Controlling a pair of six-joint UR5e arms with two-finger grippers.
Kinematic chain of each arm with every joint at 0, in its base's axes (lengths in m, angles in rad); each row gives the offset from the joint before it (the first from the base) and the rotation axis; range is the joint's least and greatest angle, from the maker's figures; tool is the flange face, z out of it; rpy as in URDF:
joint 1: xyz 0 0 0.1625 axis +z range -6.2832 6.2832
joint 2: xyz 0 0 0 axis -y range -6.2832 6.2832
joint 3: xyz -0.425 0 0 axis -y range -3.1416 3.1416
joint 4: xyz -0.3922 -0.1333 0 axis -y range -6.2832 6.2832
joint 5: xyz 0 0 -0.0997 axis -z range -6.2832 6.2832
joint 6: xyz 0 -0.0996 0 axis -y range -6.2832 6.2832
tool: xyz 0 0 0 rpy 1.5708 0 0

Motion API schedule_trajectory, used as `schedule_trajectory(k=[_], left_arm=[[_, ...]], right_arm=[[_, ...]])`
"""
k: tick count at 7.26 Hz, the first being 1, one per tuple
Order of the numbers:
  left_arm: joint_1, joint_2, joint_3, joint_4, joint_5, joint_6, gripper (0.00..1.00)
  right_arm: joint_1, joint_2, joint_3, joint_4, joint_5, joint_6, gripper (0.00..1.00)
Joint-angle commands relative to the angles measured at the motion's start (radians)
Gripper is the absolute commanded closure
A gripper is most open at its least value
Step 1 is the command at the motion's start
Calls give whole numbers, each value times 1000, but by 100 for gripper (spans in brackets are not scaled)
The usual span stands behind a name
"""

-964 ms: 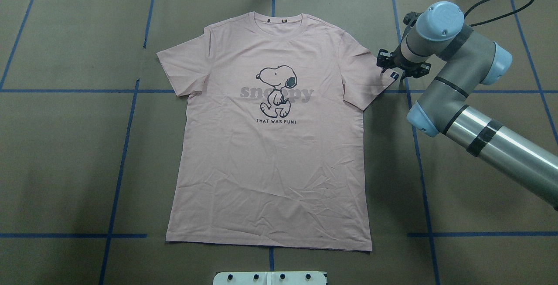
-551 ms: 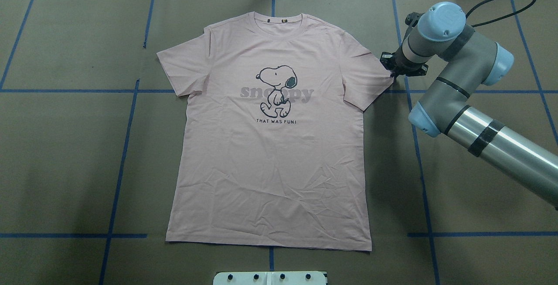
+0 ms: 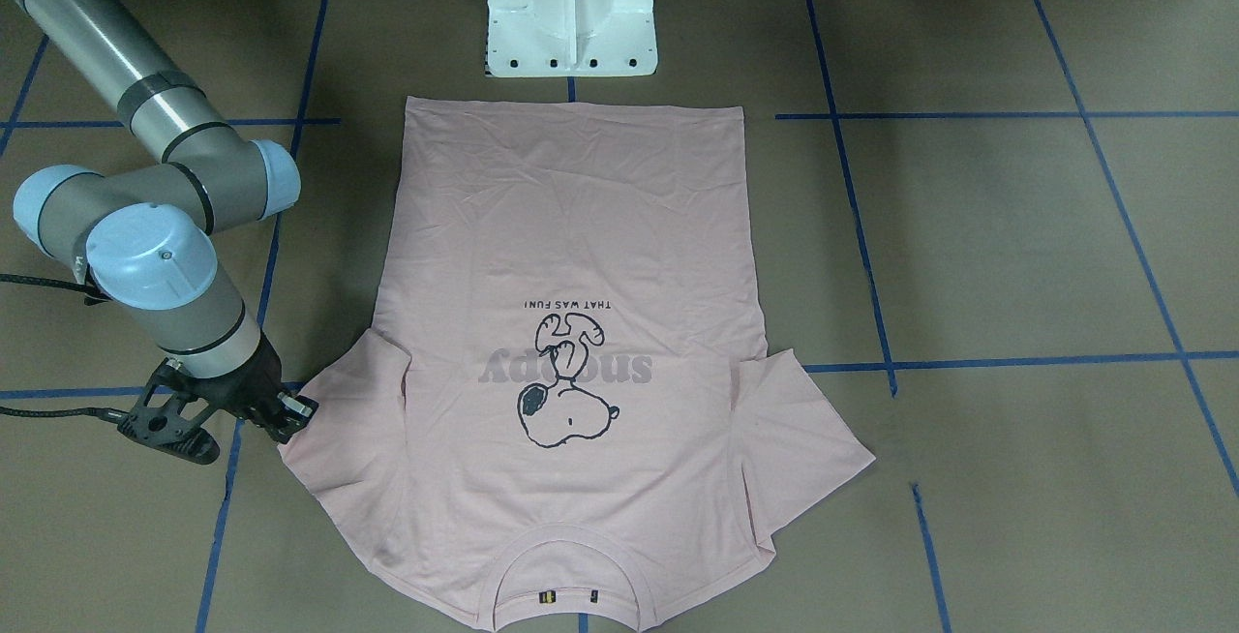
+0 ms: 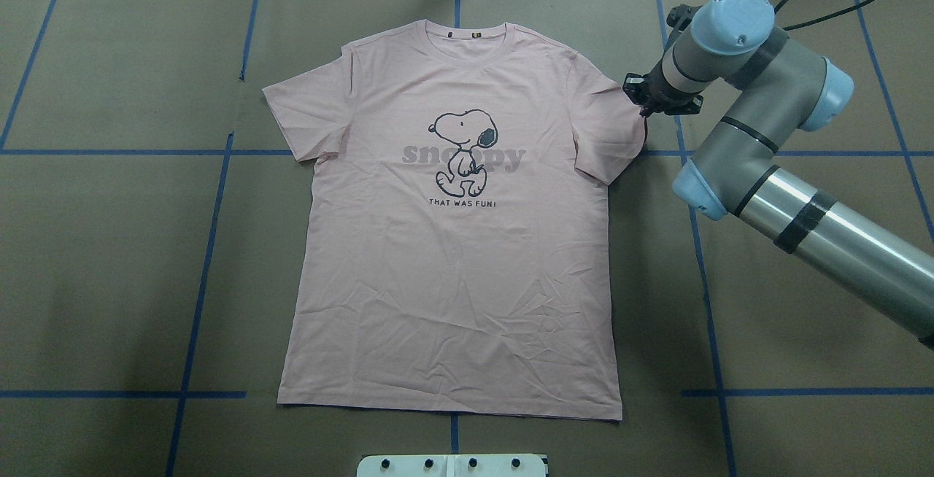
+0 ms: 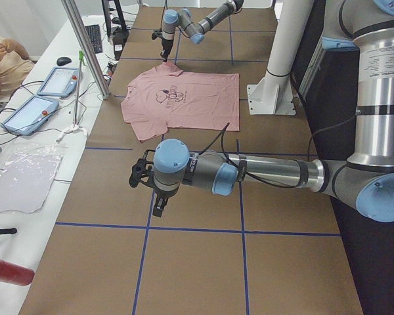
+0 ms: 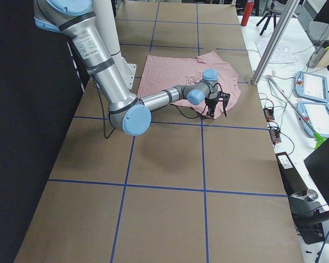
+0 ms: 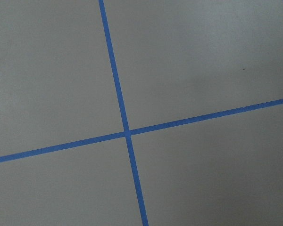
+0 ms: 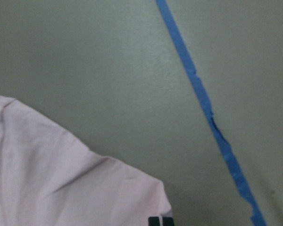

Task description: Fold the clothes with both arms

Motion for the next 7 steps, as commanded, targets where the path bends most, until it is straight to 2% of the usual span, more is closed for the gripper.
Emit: schedule_trajectory(k=[1,2,4,5,6,7], left_arm=[[0,2,-10,0,-4,-1,0],[0,2,-14,0,-16,-1,0],[0,2,-17,0,-24,-17,0],[4,-6,-42,-14,-35,-131,0],[42,-8,-46,-126,-33,-275,0],[131,-26,-30,-267,-24,-453,0]], right_arm=[[-65,110,-21,-10,-35,128,100],[-99,164,-64,-10,-79,158,100],[-107,224,-162,-4,-112,143,100],[-107,241,-183,-1,-142,138,100],[-107,264,-201,-1,-149,137,1],[-107,264,-198,2,-149,137,0]])
